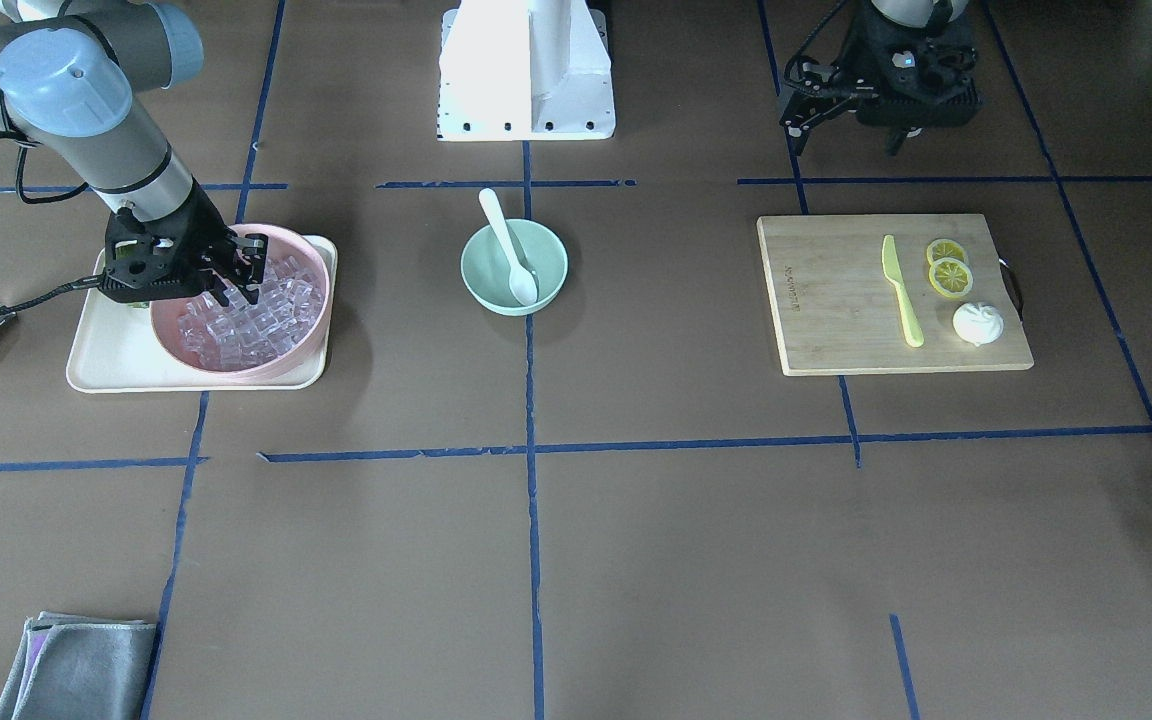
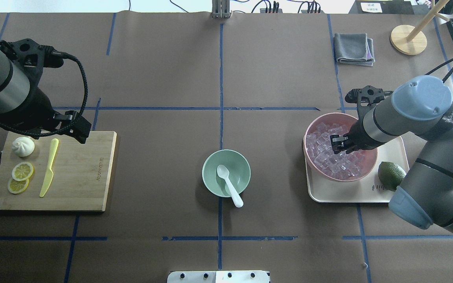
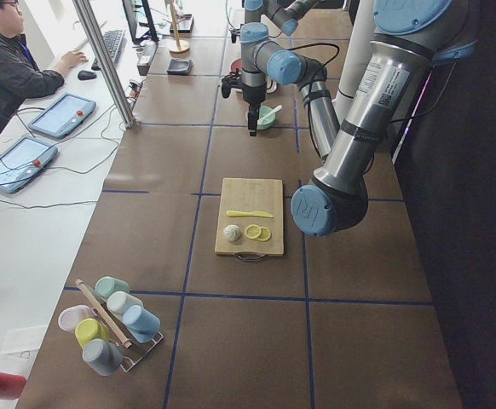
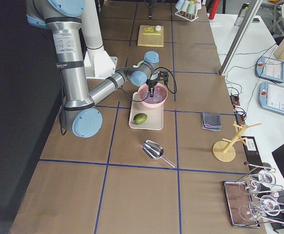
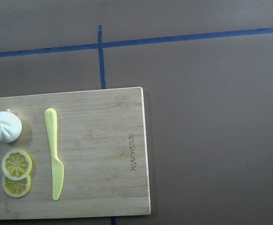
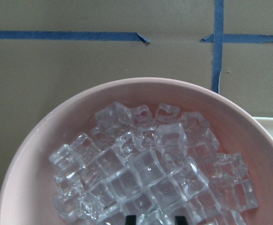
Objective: Put spoon and ice into bowl
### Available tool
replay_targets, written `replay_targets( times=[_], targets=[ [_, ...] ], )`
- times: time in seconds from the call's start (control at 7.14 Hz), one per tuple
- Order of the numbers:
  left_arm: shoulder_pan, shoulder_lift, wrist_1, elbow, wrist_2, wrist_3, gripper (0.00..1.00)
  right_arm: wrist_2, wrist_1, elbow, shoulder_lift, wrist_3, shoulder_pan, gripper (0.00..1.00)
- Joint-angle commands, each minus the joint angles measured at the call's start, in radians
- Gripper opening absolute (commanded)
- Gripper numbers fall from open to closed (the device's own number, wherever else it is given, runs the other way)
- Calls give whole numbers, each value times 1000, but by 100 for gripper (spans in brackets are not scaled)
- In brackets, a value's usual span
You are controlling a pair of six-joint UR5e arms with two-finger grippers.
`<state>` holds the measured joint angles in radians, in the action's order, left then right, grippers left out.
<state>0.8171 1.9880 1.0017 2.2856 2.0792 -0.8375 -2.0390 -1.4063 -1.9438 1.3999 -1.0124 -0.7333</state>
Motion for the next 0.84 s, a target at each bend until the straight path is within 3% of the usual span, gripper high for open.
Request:
replay_targets(
  times=[0.0,0.28,0.42,0.7],
  targets=[
    [11,-2,0,0,-1,3,100,-26,-162,-82,-65,1,-23,0],
    [86,-47,-40,0,4,195,100,-15,-284,-70,-233,-15,17,0],
    [147,-110,-32,-1,69,319,100,-4,-327,-70,-298,-37,44,0],
    [270,-217,-23,-18,81,553,100,78,-327,-22,-405,-103,119,0]
  ],
)
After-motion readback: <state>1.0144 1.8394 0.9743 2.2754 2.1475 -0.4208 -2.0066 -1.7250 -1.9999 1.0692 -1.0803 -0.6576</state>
